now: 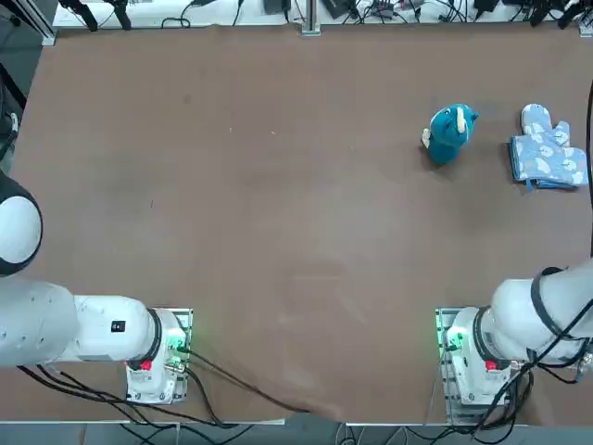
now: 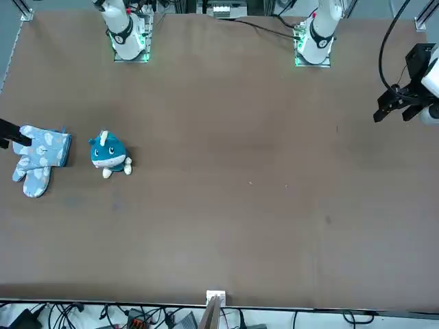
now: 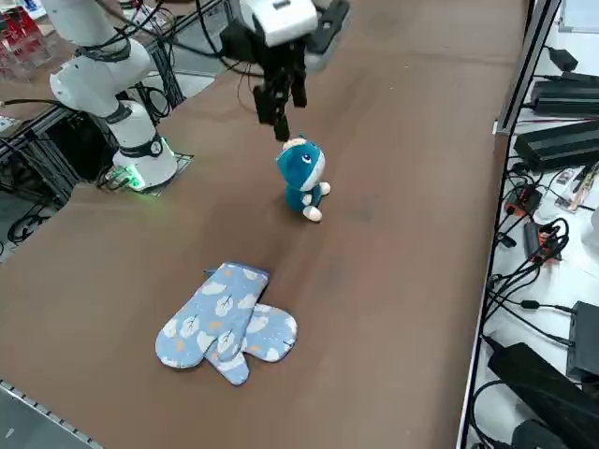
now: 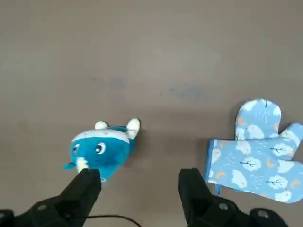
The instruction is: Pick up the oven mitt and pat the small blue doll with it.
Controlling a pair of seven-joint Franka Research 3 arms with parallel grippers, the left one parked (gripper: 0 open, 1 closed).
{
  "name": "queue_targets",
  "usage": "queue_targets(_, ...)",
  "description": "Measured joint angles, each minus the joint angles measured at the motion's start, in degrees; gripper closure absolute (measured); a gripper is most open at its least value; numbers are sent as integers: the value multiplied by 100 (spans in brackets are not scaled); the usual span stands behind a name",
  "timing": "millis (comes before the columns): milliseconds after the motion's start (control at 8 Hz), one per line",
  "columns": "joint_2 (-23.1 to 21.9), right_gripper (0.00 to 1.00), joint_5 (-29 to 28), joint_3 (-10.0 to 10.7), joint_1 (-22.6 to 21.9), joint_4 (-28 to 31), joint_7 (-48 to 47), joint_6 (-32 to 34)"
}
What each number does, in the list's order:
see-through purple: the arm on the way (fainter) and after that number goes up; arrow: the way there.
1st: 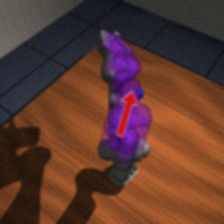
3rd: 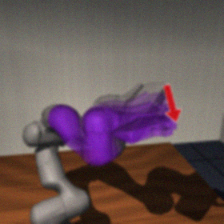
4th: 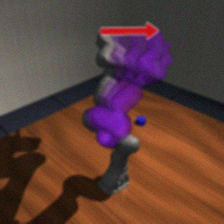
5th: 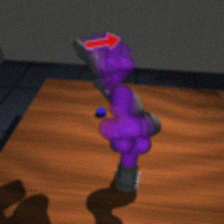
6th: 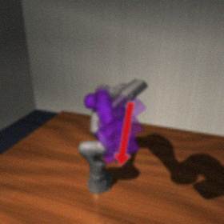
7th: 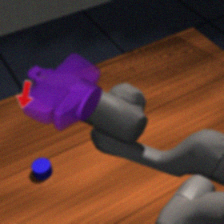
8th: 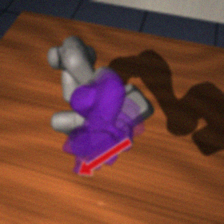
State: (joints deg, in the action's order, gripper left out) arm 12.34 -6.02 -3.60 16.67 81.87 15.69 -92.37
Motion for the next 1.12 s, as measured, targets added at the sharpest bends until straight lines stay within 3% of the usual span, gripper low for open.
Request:
queue_targets(625, -673, 0, 17, -32, -561, 180, -866, 203)
queue_targets(1125, -1261, 0, 267, 533, -1351, 892, -1019, 205)
